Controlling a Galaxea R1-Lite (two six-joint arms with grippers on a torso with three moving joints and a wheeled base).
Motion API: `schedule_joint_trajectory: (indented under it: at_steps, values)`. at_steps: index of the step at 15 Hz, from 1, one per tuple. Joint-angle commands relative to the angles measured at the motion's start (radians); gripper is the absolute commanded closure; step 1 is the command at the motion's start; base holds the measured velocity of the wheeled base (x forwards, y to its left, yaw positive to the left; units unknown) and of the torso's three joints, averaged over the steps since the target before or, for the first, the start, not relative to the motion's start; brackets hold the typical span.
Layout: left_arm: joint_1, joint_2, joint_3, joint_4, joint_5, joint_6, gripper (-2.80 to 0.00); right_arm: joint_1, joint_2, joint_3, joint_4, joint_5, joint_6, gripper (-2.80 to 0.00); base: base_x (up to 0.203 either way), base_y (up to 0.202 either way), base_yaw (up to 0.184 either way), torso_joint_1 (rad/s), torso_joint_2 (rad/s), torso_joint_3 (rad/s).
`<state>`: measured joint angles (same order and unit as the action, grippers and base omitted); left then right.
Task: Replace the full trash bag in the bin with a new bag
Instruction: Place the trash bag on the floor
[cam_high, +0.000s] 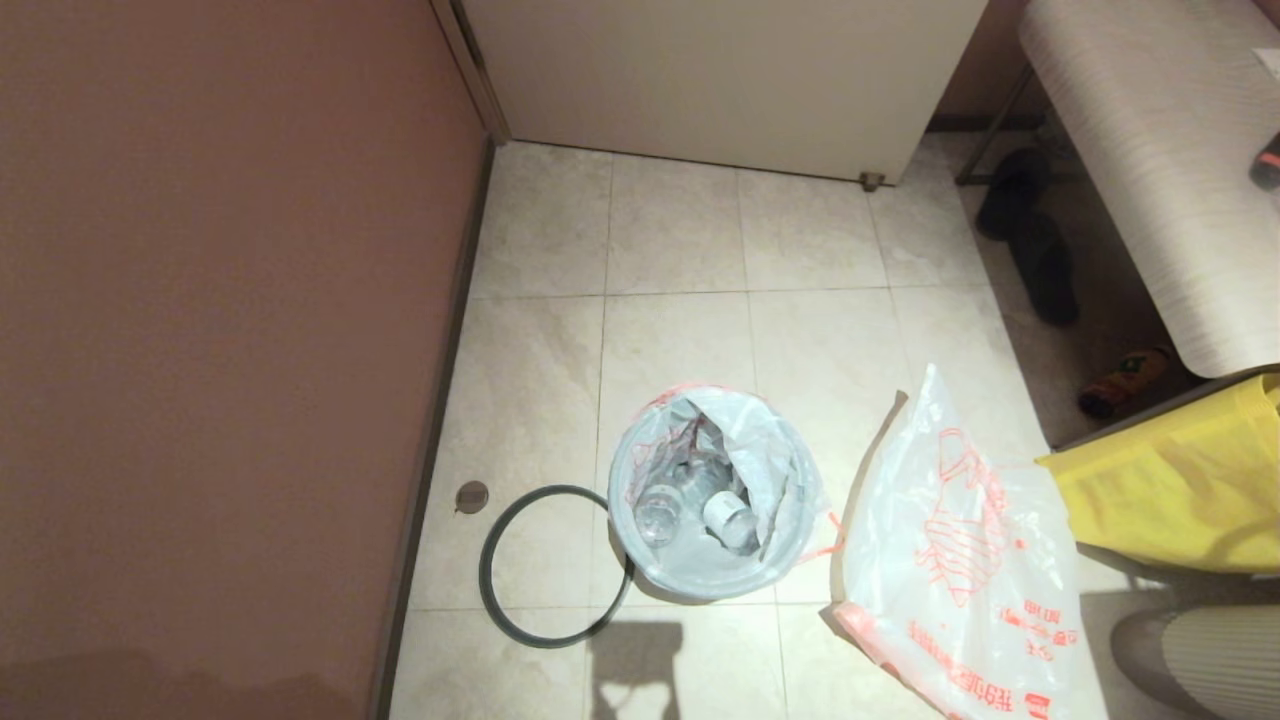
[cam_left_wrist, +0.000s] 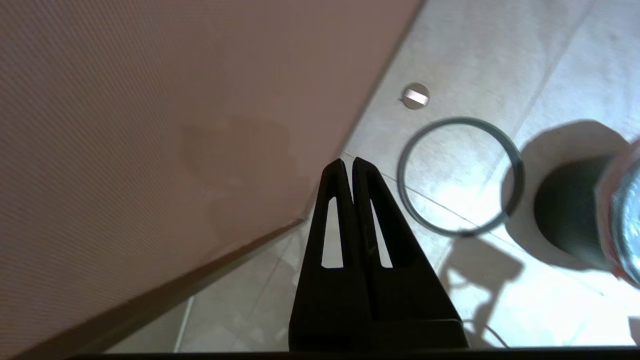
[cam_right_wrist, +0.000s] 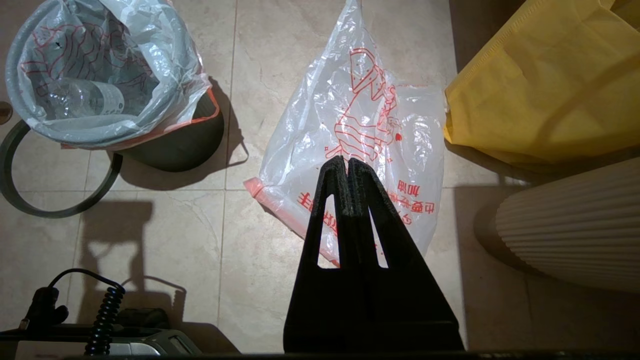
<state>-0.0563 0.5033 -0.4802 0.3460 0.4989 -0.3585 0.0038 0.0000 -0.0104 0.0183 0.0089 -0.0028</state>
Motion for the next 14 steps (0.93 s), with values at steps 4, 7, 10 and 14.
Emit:
schedule_joint_trajectory:
  at_steps: [4, 7, 10, 14]
  values:
    - [0.015, -0.243, 0.143, -0.086, -0.280, 0.083, 0.00, 0.001, 0.000, 0.000, 0.000, 0.000, 0.000, 0.00, 0.000, 0.000, 0.000, 0.000, 0.00, 0.000]
    - [0.052, -0.341, 0.211, -0.098, -0.416, 0.187, 0.00, 0.001, 0.000, 0.000, 0.001, 0.000, 0.000, 0.00, 0.000, 0.000, 0.000, 0.000, 0.00, 0.000]
    - [0.065, -0.388, 0.283, -0.107, -0.430, 0.262, 0.00, 0.001, 0.000, 0.000, 0.001, 0.000, 0.000, 0.00, 0.000, 0.000, 0.000, 0.000, 0.00, 0.000]
    - [0.063, -0.487, 0.343, -0.113, -0.431, 0.407, 0.00, 0.001, 0.000, 0.001, 0.001, 0.000, 0.000, 0.00, 0.000, 0.000, 0.000, 0.000, 0.00, 0.000]
